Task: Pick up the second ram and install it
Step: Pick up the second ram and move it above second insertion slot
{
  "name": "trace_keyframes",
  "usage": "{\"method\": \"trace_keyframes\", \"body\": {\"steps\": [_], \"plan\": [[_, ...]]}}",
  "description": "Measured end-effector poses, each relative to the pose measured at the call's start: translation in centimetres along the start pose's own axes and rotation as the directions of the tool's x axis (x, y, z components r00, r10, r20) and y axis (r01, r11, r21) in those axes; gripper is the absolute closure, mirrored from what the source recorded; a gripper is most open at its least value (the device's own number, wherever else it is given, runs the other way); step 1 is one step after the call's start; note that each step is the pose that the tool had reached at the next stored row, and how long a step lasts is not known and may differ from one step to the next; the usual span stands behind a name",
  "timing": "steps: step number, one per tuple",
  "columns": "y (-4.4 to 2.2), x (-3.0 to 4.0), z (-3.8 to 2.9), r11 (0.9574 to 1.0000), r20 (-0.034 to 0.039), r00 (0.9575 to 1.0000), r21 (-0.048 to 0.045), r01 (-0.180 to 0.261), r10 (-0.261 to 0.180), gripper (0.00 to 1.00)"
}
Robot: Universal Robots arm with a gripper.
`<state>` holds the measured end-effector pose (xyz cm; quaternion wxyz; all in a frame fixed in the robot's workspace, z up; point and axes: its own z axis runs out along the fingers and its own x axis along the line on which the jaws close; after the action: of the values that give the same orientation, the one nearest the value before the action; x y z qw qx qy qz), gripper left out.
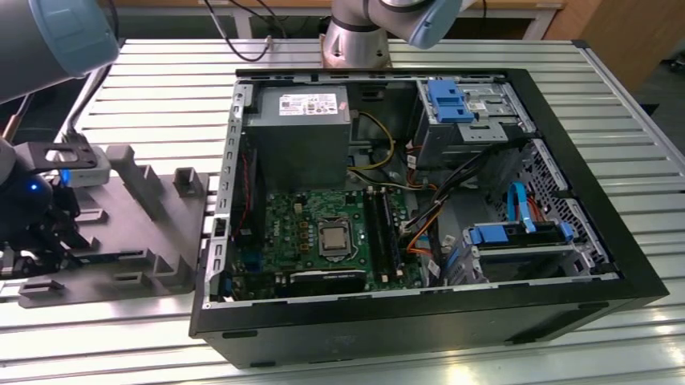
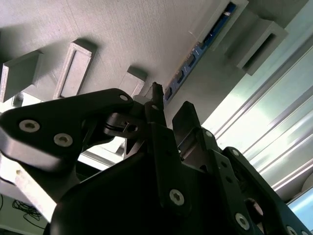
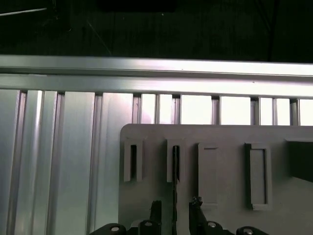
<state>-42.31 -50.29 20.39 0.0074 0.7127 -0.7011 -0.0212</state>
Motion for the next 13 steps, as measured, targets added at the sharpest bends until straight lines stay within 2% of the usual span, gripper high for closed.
{"method": "trace_keyframes", "body": {"steps": [3, 9, 13], "plan": [[0.00, 0.00, 0.11, 1.0000, -0.0001, 1.0000, -0.0001, 0.004, -0.004, 0.64], [0.01, 0.00, 0.26, 0.9990, -0.0018, 0.9990, -0.0010, 0.046, -0.046, 0.64], [0.12, 0.00, 0.35, 0.9986, -0.0021, 0.9985, -0.0010, 0.054, -0.054, 0.64]]}}
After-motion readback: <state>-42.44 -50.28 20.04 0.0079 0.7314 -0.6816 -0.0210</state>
